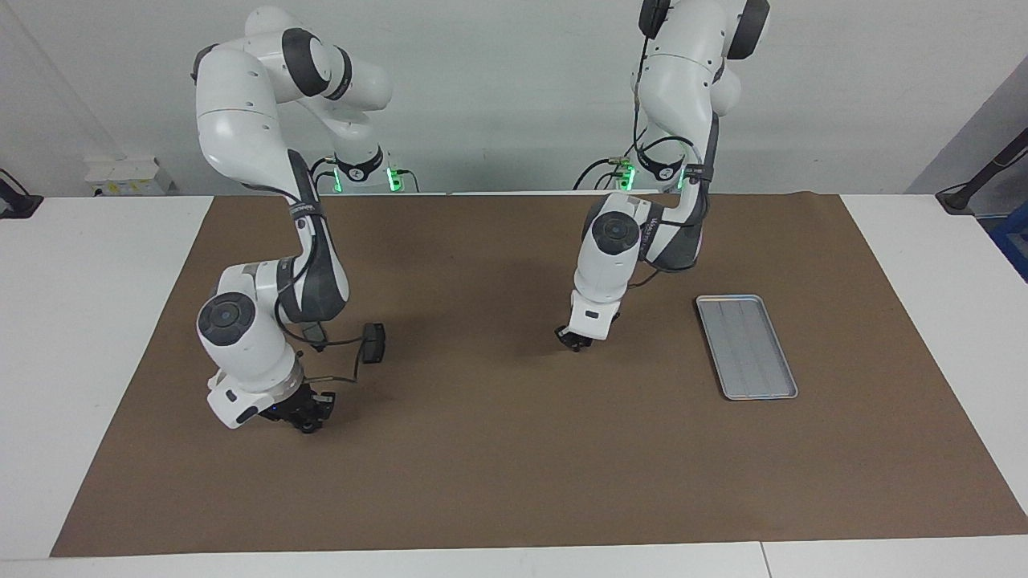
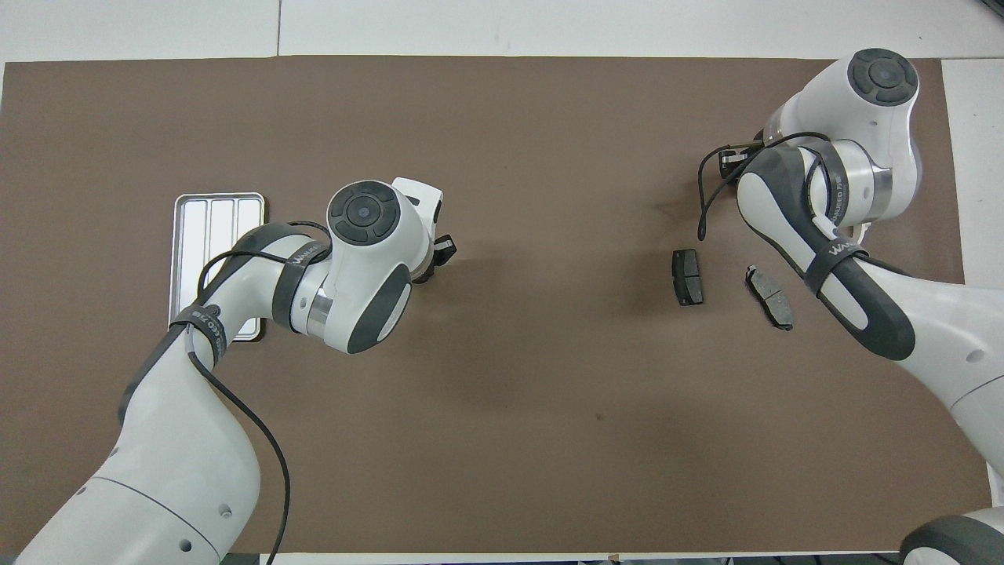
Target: Pick bearing gear from pile to tray
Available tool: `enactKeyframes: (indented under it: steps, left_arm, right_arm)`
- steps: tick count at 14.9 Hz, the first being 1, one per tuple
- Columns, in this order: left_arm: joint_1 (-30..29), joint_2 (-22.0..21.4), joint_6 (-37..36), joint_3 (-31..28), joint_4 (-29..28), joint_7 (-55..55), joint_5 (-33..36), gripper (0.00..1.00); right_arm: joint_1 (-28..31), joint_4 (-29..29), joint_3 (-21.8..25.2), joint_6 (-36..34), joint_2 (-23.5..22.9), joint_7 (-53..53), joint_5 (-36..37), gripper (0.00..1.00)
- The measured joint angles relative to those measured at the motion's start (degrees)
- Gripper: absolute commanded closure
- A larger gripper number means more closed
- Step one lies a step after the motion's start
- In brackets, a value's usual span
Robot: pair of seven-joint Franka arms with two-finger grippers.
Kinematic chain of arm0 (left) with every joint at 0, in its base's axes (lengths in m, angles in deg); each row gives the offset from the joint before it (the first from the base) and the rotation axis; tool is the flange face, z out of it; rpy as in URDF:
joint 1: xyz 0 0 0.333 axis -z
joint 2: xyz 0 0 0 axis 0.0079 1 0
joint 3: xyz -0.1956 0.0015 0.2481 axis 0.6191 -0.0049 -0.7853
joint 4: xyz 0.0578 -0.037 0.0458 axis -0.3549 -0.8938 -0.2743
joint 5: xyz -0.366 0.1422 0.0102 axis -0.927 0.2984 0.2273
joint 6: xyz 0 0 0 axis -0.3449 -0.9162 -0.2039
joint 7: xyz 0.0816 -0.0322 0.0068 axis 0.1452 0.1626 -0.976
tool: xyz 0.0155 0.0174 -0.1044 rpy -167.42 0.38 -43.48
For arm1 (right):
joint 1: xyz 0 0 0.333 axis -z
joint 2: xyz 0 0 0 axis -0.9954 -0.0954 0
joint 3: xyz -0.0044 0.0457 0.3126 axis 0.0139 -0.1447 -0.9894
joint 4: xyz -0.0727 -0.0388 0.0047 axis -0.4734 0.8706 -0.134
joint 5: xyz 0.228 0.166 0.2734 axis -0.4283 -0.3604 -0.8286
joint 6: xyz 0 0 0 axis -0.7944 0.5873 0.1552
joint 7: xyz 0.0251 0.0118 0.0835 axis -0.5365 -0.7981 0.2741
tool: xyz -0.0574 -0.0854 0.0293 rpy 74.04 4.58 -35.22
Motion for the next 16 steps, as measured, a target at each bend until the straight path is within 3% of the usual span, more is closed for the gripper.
enactKeyframes:
  steps: [3, 7, 11, 16]
  left_arm:
    - [-4.4, -2.9, -3.4, -1.2, 0.1, 8.0, 0.0, 0.83]
    - [-15.3, -7.8, -9.9, -1.5, 0.0, 27.5, 0.1, 0.83]
    - [-22.6, -10.6, -11.0, -1.8, 0.0, 39.3, 0.0, 0.83]
    - [-26.0, -12.1, -5.3, -1.9, -9.0, 49.4, 0.1, 0.83]
  right_arm:
    - [-2.0, 4.1, -0.9, -7.6, 2.1, 0.2, -0.4, 1.00]
    - [-7.3, 6.5, -1.8, -16.3, 7.4, 8.3, -5.4, 1.00]
    - [-14.2, 6.7, -2.5, -19.8, 10.8, 24.0, -8.8, 1.00]
    - [-25.3, 8.2, -3.0, -19.7, 11.2, 49.4, -10.1, 1.00]
